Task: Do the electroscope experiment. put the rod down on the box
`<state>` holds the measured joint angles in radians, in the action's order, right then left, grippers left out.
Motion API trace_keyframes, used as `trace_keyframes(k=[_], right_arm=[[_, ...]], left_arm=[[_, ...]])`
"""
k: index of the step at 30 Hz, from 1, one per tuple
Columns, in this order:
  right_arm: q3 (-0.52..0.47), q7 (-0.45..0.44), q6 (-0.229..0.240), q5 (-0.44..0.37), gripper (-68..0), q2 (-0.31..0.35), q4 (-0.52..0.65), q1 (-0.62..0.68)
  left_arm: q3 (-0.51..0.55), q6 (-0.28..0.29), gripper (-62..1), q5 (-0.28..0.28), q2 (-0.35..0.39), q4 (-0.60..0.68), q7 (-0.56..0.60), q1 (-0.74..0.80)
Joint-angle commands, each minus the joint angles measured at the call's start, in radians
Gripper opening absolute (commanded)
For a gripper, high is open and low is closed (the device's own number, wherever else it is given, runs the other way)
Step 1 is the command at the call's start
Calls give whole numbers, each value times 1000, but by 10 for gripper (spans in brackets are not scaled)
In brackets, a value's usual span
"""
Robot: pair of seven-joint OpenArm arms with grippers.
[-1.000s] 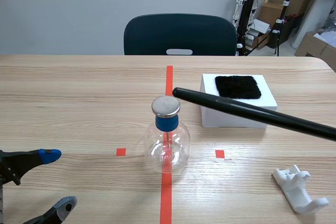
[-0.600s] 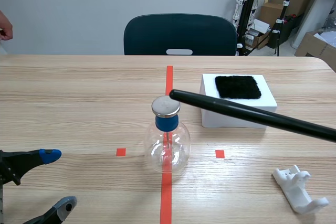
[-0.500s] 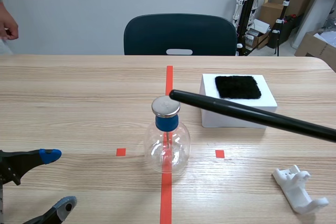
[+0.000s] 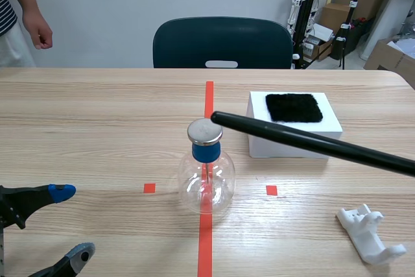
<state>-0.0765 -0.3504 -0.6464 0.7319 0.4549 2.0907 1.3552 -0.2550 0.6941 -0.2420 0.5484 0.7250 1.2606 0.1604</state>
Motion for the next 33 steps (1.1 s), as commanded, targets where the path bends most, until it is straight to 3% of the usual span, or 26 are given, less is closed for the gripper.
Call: trace_keyframes(k=[1,33], right_arm=[[-1,-3,-11,-6,-636,-1,9,12],[-1,19,-10,-3,-636,0,9,12]], left_arm=[[6,2,14,10,-2,6,13,-6],[6,2,14,10,-2,6,13,-6]])
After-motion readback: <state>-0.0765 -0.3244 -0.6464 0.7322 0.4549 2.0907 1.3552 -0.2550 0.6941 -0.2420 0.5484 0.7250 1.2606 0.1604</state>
